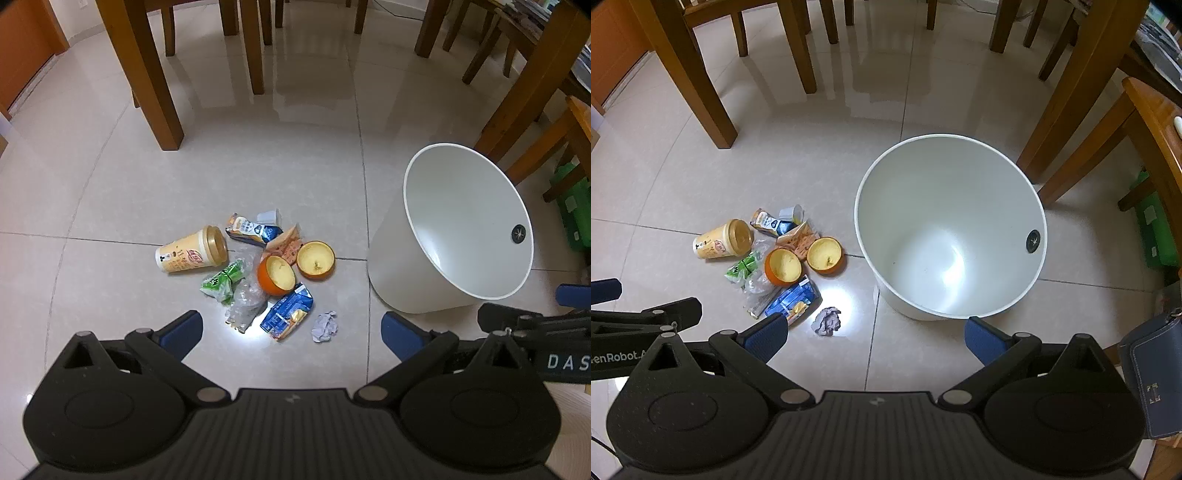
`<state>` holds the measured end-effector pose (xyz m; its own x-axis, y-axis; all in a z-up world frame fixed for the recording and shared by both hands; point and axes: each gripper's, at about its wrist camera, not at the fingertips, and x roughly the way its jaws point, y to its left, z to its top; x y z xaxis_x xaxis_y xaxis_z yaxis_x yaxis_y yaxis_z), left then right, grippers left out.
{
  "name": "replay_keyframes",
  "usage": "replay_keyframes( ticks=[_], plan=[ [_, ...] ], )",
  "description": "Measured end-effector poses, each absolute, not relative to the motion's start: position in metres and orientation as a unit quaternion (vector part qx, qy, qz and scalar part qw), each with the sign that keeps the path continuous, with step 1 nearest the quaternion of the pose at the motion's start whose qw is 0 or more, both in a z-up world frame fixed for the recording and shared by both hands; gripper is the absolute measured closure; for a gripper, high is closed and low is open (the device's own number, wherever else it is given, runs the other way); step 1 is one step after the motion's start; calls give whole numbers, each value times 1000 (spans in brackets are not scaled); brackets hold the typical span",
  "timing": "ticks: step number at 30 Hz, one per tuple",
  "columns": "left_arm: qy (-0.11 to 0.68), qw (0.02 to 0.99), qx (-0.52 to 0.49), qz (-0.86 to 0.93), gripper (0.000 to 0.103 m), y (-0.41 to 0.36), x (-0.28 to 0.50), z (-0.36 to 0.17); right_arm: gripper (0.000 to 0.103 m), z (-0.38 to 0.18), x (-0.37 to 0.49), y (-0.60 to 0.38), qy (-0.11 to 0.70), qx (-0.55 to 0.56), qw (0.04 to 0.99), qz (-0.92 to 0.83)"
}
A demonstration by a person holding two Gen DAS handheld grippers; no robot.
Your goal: Collect trash
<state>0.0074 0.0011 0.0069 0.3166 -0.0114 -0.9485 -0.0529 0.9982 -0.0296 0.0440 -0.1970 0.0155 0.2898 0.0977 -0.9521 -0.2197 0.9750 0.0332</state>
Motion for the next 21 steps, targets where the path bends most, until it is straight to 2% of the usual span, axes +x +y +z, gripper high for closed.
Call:
replay_keyframes(
  ticks=[21],
  plan=[
    [576, 816, -39, 22, 1, 5, -2, 9, 0, 22, 37, -193, 581, -54, 806, 101]
  ],
)
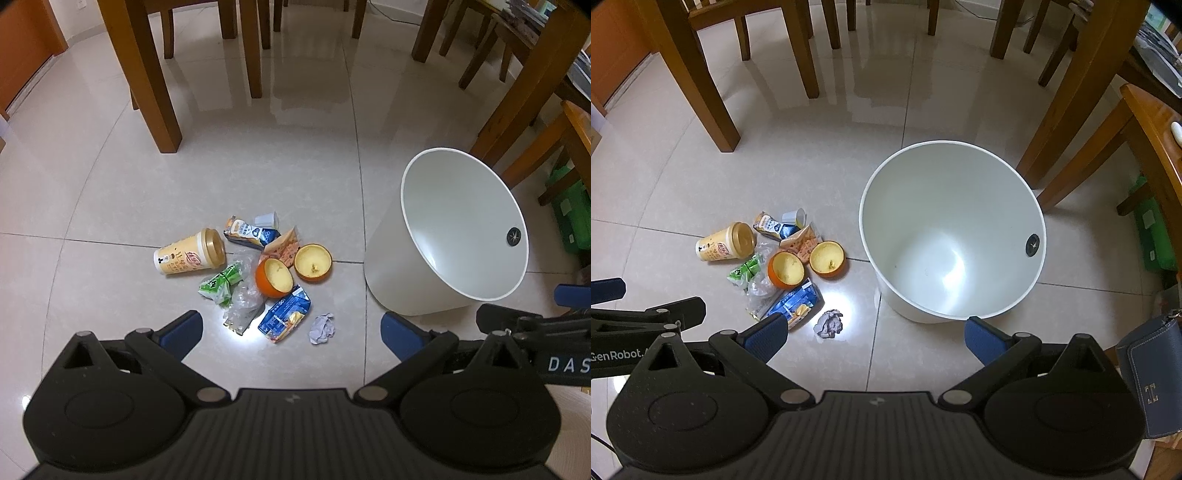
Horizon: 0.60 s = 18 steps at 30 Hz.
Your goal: Collect trash
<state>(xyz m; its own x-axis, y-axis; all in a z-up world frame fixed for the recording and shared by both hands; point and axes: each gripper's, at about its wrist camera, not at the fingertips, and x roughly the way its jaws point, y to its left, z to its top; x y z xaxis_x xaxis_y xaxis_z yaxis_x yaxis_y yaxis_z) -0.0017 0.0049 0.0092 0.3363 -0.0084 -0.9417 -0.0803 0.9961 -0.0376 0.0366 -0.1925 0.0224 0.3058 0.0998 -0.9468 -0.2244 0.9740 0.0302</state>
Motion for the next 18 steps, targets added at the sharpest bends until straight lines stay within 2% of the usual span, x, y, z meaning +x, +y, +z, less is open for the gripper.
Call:
replay_keyframes(
  ticks=[18],
  plan=[
    [572, 818, -46, 36, 1, 6, -5, 9, 0, 25, 35, -193, 577, -56, 809, 99]
  ],
)
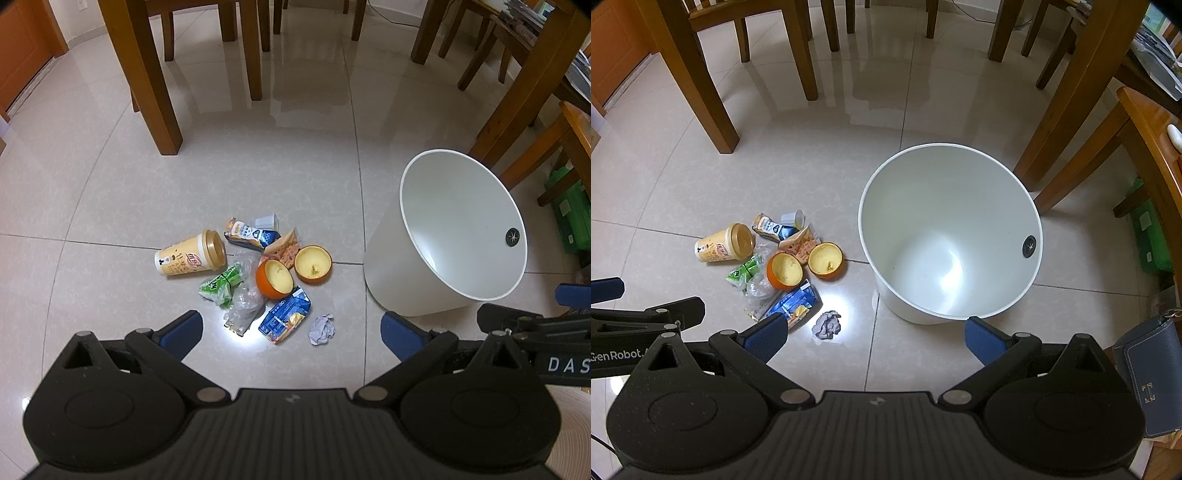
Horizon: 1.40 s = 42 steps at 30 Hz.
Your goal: Collect trash
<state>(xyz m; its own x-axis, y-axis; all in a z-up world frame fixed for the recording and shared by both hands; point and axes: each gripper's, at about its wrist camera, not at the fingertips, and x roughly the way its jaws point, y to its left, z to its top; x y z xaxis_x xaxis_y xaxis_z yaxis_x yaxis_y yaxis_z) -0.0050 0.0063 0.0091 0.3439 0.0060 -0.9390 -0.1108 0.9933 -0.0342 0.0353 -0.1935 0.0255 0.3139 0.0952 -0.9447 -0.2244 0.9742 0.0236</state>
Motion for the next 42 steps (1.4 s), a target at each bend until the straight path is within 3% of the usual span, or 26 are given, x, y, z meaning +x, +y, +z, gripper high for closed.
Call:
replay_keyframes(
  ticks=[42],
  plan=[
    [504, 864, -17, -7, 1, -3, 24, -29, 0, -11, 62, -198, 562, -47, 819, 108]
  ],
)
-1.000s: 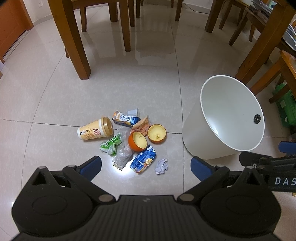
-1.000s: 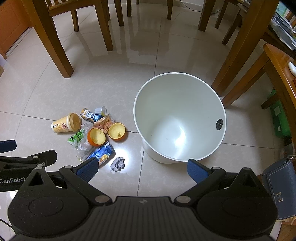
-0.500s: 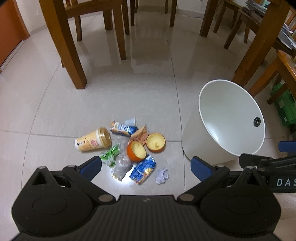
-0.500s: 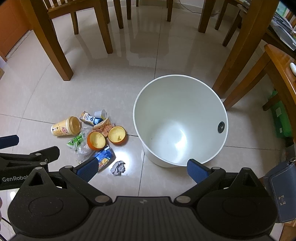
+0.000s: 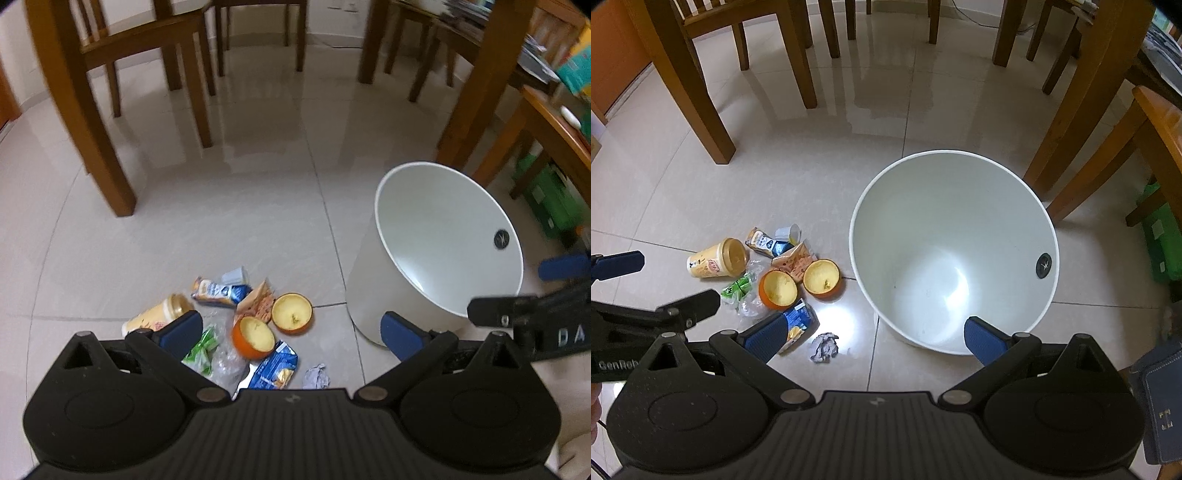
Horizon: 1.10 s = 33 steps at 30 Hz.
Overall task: Collect trash
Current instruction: 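Move the right tool to the white bin and clamp its rim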
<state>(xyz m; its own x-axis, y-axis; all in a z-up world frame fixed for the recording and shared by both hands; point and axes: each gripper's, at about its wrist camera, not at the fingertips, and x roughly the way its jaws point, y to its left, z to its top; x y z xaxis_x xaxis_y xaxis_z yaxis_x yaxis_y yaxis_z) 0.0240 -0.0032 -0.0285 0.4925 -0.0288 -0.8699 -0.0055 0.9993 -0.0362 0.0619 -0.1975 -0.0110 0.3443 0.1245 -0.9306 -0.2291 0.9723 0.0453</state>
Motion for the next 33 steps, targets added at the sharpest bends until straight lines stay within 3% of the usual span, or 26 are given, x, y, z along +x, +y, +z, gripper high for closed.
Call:
replay_keyframes(
  ticks=[22, 28, 33],
  plan=[
    [500, 863, -11, -64, 2, -34, 62, -89, 7, -44, 117, -253, 540, -56, 838, 60],
    [500, 863, -2, -68, 2, -41, 61, -107, 11, -60, 137, -295, 526, -48, 849, 16],
    [505, 860, 1, -67, 2, -45, 60, -125, 21, -87, 150, -327, 536, -25, 844, -10]
  ],
)
